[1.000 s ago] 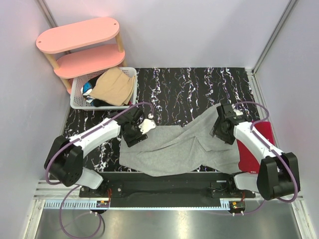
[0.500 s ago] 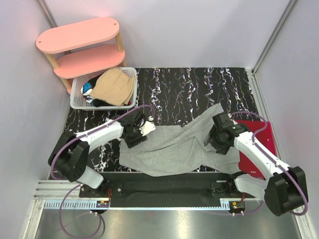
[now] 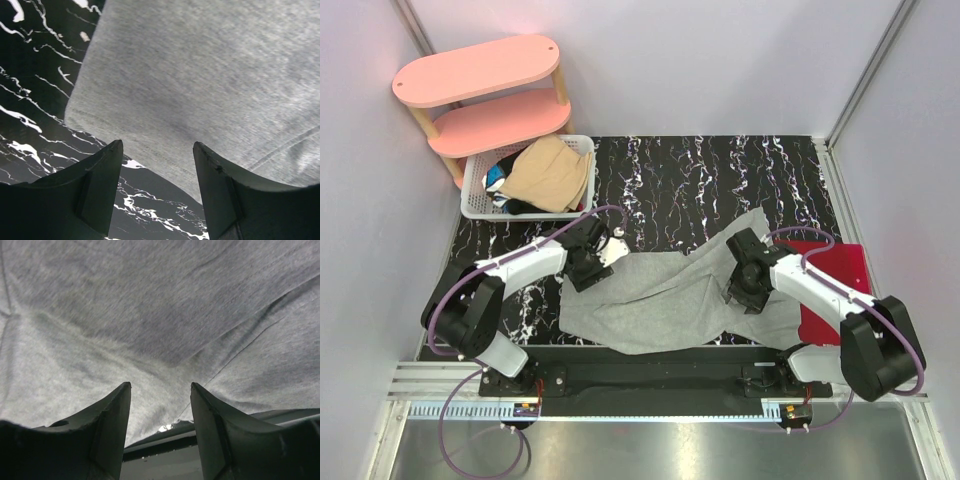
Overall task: Fold and stack the t-shirts
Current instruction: Flatten out the tshirt
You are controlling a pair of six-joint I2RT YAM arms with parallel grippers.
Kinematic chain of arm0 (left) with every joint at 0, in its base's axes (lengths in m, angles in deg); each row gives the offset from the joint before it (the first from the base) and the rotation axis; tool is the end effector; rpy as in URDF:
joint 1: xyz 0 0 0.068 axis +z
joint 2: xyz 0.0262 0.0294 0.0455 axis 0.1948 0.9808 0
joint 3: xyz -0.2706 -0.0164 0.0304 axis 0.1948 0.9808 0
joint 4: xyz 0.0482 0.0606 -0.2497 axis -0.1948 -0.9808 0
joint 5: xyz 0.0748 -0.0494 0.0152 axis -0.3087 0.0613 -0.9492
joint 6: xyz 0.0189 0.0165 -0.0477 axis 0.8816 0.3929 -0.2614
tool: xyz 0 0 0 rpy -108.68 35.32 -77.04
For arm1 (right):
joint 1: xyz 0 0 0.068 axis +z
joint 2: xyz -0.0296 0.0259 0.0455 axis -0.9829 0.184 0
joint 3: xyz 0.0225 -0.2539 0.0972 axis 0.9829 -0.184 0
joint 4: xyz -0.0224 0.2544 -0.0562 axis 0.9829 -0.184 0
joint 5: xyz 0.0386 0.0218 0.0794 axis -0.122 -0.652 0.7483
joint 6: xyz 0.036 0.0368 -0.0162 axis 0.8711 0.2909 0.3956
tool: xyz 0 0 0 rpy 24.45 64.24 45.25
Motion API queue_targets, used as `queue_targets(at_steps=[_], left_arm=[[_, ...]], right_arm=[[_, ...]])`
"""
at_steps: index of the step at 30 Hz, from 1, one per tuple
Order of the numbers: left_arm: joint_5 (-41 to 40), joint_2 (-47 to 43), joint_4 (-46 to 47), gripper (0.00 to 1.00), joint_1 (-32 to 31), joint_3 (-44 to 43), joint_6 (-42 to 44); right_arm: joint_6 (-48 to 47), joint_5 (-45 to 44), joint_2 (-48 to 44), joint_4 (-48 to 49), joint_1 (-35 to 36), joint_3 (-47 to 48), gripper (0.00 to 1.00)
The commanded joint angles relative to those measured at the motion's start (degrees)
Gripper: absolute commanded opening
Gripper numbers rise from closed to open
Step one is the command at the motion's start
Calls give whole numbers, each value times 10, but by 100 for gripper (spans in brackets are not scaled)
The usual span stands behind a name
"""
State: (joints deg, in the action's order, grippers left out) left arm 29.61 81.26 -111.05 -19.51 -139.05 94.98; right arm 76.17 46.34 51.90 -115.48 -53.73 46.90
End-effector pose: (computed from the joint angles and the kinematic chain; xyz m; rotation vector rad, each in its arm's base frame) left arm 0.2378 -0.1382 0.1703 1.4386 2.4245 0.1067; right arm 0.1877 0.0853 0.1818 0.6814 2.8332 0.0374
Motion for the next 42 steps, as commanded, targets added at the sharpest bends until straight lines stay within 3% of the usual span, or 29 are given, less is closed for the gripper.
queue_targets(at_steps=[1, 13, 26, 38, 42], left_arm=[[-14, -23, 21, 63, 9, 9, 8], [-14, -49, 22, 63, 14, 33, 9], [-20, -68, 24, 63, 14, 39, 6], [-9, -86, -2, 67, 12, 38, 0], [-7, -84, -17, 67, 10, 58, 9]], right_arm=[[1, -50, 25, 21, 3, 18, 59], [-31, -145, 68, 30, 3, 61, 48], [-35, -146, 93, 60, 3, 46, 6], [-40, -147, 72, 59, 3, 52, 0], [-37, -140, 69, 60, 3, 47, 15]])
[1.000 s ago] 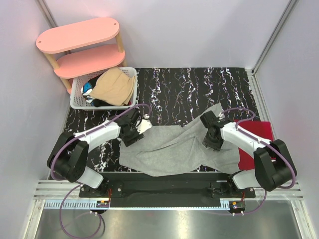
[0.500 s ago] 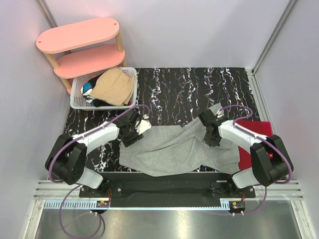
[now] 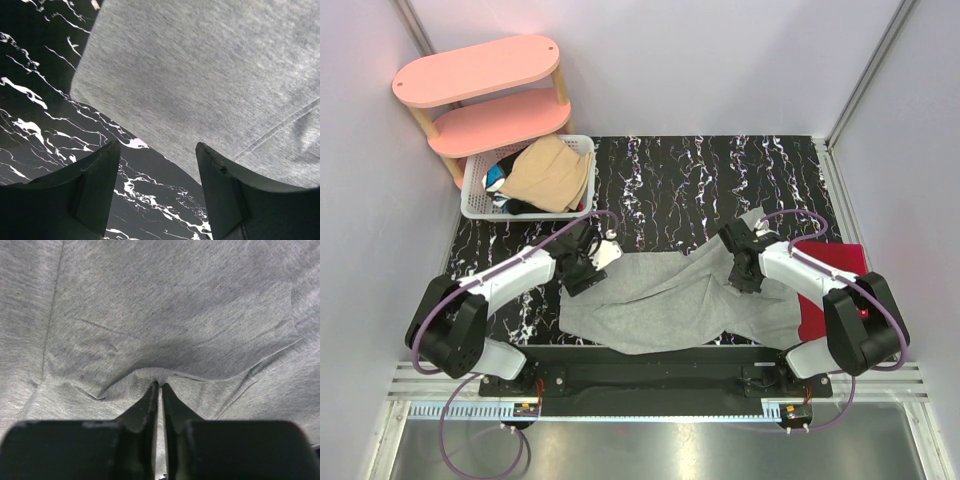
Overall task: Fold and stack the t-shirts
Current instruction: Flatten out the tshirt
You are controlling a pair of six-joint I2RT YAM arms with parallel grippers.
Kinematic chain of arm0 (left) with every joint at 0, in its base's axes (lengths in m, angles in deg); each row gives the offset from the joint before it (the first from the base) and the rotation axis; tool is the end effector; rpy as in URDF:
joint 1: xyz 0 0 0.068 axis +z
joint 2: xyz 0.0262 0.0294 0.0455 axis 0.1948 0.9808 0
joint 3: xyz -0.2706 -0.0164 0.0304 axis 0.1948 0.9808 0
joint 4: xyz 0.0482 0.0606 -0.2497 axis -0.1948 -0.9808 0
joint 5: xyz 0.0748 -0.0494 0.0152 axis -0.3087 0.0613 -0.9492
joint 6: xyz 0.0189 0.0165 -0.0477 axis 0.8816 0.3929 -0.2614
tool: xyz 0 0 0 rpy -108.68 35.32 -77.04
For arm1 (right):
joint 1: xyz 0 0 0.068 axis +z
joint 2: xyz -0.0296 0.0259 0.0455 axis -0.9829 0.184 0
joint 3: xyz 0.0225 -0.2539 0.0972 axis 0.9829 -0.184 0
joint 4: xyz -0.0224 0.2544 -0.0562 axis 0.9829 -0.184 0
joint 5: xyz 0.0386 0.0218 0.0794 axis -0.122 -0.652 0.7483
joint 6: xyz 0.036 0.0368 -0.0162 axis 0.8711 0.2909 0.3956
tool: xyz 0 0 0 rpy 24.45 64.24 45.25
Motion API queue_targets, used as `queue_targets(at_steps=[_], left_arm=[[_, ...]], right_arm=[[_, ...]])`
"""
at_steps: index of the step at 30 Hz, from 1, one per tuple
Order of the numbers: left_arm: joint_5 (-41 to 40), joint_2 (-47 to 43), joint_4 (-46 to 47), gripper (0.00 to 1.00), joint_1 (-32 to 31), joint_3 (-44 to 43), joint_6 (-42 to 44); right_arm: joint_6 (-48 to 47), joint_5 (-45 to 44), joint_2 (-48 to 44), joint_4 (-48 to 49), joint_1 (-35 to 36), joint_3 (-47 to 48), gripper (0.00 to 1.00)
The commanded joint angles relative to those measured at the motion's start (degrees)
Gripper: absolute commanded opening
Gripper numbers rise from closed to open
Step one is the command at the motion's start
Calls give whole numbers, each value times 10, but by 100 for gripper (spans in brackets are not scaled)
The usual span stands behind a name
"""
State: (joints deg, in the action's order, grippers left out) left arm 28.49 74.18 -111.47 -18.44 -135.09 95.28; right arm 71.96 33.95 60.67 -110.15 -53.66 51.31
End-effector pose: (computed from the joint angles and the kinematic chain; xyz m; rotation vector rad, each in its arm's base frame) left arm 0.2212 -0.1221 0.1816 1.3919 2.3972 0.1385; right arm 0.2218 0.0937 0.1743 0.5785 2.7039 -0.2047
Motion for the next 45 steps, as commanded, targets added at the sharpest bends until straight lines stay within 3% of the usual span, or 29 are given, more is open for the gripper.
queue_targets(at_steps=[1, 2, 6, 25, 26, 30, 34, 39, 45], left_arm=[[11, -12, -16, 67, -1, 21, 9], [14, -9, -21, 67, -3, 22, 10], [27, -1, -50, 66, -15, 24, 16], [48, 22, -97, 56, -36, 17, 32], [48, 26, -93, 54, -36, 17, 32], [45, 43, -81, 26, -36, 10, 31], [32, 53, -79, 17, -36, -7, 33], [19, 43, -89, 17, -36, -19, 35], [12, 33, -96, 38, -36, -15, 29]], right_arm=[[5, -14, -20, 6, 3, 3, 21], [5, -13, -21, 5, 3, 3, 37], [5, -13, -27, 1, 3, 3, 45], [4, -17, -27, -8, 4, 14, 42], [4, -17, -29, -8, 3, 12, 41], [4, -19, -27, -8, 3, 12, 29], [1, -24, -27, -8, 3, 13, 25], [1, -24, -26, -8, 3, 14, 24], [0, -23, -26, -1, 3, 9, 24]])
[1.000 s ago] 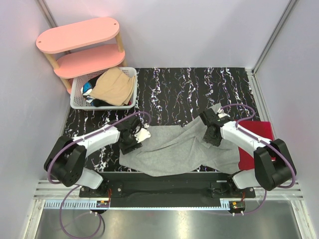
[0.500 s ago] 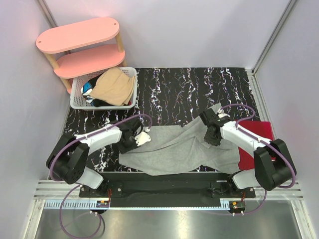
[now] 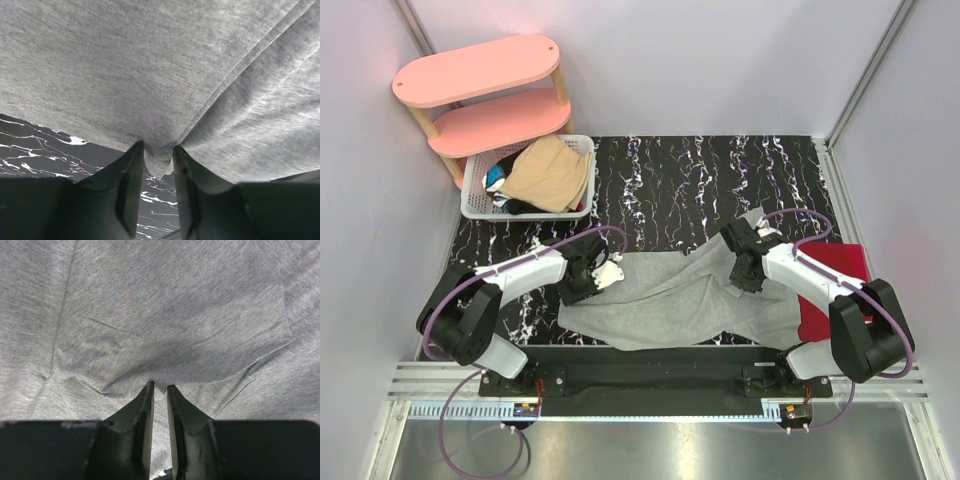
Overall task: Fold and stack the t-shirts
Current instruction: Flatten out the tshirt
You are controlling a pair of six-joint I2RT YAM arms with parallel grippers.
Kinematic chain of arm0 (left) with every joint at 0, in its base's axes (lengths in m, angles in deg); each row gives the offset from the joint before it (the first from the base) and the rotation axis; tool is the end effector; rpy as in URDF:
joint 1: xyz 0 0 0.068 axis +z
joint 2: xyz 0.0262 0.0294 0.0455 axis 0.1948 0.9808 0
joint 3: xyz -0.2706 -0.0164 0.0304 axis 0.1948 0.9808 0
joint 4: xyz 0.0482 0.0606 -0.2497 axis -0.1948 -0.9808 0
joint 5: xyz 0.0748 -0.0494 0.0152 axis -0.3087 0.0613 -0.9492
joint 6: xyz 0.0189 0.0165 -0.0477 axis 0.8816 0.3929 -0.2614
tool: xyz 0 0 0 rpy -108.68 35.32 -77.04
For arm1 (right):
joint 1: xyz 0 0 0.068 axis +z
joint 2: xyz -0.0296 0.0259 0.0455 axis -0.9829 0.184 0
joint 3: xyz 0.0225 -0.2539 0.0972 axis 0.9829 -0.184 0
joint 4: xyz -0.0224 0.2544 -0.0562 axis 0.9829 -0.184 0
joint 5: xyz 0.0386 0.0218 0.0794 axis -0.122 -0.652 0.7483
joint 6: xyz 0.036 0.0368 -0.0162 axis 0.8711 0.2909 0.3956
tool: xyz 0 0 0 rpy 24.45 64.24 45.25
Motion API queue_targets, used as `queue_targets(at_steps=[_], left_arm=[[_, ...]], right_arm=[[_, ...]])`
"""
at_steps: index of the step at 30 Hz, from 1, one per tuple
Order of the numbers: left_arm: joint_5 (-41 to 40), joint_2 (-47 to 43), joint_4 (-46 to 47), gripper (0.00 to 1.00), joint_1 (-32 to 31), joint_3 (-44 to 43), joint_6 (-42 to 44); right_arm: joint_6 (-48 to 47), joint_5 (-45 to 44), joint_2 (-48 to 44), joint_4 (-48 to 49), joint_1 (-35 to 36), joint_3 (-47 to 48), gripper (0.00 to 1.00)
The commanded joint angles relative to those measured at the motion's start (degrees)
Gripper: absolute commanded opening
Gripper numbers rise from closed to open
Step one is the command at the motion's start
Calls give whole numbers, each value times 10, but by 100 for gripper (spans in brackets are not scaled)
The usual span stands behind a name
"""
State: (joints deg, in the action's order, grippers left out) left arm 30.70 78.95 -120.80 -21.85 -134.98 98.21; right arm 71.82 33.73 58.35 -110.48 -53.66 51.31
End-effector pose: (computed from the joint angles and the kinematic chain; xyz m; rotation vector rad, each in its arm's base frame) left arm 0.2020 -0.1291 0.1578 1.6769 2.5129 0.0855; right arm 0.2189 0.0922 0.1831 0.5782 2.6757 -0.1788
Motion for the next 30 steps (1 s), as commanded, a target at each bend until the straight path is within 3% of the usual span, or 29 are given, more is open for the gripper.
queue_targets(at_steps=[1, 7, 30], left_arm=[[-11, -14, -5, 39, -2, -15, -1], [-11, -14, -6, 46, -2, -20, -5], [3, 12, -23, 33, -2, -43, -4]], right_arm=[[1, -20, -2, 1, 3, 7, 24], [2, -16, -7, 5, 3, -1, 24], [1, -19, -18, 11, 3, -12, 20]])
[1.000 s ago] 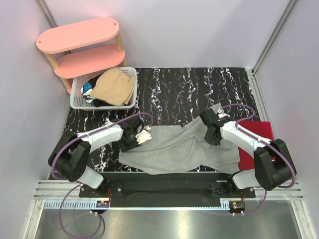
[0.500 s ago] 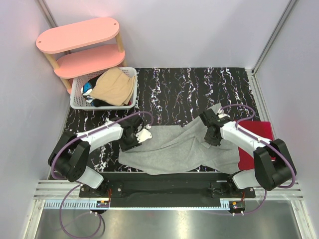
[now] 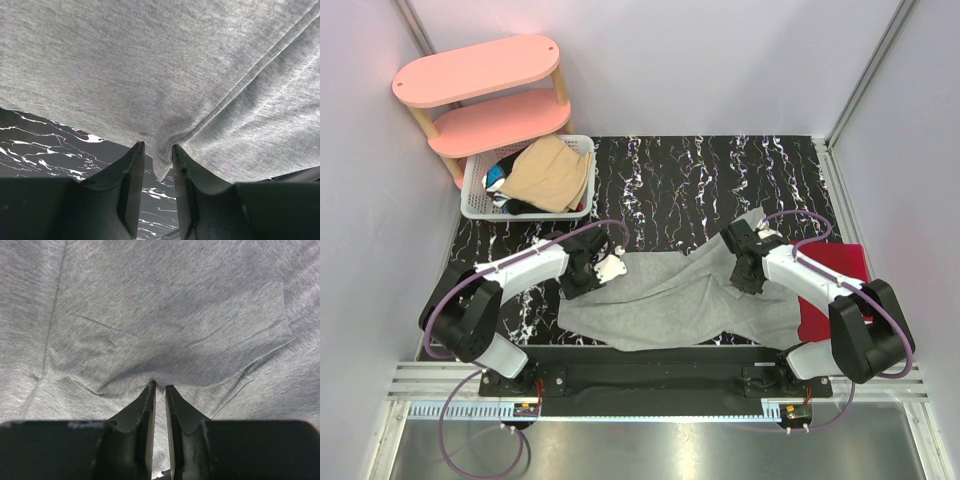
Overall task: Fold and stack the t-shirts
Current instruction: Flatten out the tshirt
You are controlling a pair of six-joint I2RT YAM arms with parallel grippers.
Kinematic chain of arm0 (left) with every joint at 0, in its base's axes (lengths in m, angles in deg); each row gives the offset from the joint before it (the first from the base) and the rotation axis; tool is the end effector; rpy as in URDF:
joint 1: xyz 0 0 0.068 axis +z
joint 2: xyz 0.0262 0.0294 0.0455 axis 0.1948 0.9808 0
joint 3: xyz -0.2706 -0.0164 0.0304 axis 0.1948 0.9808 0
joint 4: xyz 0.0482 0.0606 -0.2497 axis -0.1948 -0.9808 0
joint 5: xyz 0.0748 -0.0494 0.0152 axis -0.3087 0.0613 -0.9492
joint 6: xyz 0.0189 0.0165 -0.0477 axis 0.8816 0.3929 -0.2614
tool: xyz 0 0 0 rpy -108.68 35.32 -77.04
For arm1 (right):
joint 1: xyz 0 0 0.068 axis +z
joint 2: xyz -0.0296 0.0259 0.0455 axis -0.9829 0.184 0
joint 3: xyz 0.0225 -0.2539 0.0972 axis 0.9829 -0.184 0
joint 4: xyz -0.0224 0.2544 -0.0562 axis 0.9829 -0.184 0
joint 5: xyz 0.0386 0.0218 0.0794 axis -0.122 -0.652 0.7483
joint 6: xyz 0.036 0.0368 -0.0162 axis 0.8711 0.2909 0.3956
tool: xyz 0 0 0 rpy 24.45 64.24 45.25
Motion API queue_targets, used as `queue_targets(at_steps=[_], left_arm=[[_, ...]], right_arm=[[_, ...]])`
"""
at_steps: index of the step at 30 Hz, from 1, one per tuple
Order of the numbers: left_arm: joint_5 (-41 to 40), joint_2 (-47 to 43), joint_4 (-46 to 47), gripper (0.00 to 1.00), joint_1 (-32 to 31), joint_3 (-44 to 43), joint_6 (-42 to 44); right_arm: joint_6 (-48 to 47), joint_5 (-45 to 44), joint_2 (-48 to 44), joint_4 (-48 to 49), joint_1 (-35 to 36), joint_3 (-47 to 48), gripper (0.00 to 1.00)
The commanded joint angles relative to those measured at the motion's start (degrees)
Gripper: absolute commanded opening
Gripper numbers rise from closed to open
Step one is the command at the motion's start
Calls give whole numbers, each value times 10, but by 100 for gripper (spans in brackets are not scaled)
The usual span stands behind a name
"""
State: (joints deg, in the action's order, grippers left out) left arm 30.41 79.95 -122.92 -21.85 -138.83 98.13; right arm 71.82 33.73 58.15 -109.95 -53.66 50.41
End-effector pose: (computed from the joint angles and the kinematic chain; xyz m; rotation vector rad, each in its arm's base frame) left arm 0.2114 -0.1350 0.1698 1.6671 2.5039 0.0928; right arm 0.2169 0.0912 0.1800 0.5779 2.6780 -0.1814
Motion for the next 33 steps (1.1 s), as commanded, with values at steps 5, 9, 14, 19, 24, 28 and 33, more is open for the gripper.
queue_targets(at_steps=[5, 9, 14, 19, 24, 28, 33], left_arm=[[12, 5, 0, 17, -2, 2, -4], [11, 8, 2, 0, -2, 0, -4], [-11, -13, 5, 0, -1, -13, 3], [-39, -27, 4, 0, 2, -30, 16], [-40, -25, 4, 0, 3, -25, 12], [-40, -25, 6, 0, 3, -18, 11], [-46, -22, 13, 0, 6, -15, 15]], right_arm=[[2, -20, -16, 5, 3, -4, 20], [3, -24, -13, 5, 2, -6, 25], [1, -22, -18, 4, 2, -3, 64], [7, -25, -16, 4, 2, 1, 59], [7, -28, -1, 11, 1, 1, 45], [3, -32, 0, 11, 2, 0, 43], [-7, -42, -35, -22, -18, 15, 61]])
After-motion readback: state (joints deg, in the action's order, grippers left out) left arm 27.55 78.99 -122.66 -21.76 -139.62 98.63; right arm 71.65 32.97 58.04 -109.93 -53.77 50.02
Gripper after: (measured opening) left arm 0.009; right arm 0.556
